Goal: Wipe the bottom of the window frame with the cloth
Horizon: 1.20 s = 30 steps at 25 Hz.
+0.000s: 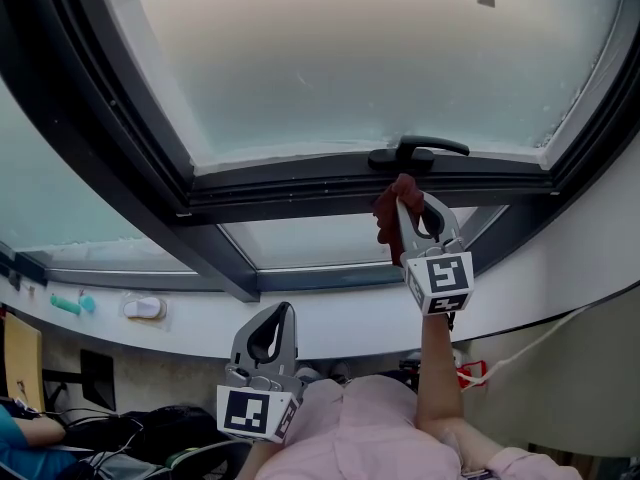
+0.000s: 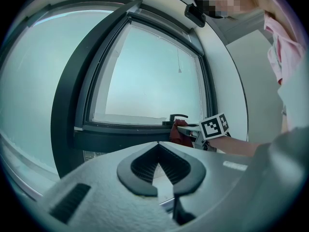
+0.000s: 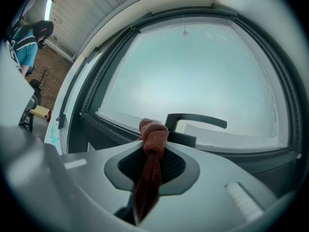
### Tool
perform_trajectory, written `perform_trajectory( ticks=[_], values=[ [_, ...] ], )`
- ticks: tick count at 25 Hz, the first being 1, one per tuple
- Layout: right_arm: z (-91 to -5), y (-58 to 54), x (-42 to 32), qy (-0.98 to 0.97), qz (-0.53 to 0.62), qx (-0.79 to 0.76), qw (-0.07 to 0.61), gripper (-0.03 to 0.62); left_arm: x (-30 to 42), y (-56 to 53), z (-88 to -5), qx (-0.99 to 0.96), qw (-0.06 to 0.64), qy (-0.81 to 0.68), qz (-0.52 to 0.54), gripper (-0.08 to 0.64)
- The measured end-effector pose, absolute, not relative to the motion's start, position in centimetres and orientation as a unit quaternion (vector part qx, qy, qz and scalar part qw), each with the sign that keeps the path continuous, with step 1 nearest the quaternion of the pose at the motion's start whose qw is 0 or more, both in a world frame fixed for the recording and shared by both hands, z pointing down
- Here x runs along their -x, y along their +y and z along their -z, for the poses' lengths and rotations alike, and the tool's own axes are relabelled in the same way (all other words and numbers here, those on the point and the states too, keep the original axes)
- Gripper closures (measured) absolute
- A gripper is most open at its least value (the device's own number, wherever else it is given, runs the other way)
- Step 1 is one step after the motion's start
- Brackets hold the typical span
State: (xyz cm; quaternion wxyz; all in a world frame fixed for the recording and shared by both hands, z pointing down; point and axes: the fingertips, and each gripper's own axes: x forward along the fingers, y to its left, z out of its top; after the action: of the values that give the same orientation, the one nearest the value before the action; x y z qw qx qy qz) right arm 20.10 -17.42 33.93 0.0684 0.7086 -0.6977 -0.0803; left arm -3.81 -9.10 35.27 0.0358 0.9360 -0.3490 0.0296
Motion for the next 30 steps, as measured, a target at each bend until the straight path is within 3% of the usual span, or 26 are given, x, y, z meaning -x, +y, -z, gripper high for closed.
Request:
perform_trajectory(
  ticks=[15,19,25,30],
  values=[
    [-34.1,-16.9,-21.1,-0.677,0.077,-0.729,0.074,0.529,5.1,-9.2,-35.4,-0.935,0.037,-0.353,-0.027,0.565],
    [-34.8,-16.6,-21.6,-0.658,0.067,-0.744,0.099,0.529,5.7,-9.1,-35.4,-0.935,0.040,-0.352,-0.025,0.565],
    [-40.3,-16.1,-21.1,-0.645,-0.029,-0.738,0.196,0.529,6.7,-9.0,-35.4,-0.938,0.042,-0.344,-0.021,0.565],
    [-40.5,-17.0,-17.7,-0.668,-0.033,-0.722,0.179,0.529,8.2,-9.4,-35.4,-0.939,0.044,-0.341,-0.019,0.565]
  ],
)
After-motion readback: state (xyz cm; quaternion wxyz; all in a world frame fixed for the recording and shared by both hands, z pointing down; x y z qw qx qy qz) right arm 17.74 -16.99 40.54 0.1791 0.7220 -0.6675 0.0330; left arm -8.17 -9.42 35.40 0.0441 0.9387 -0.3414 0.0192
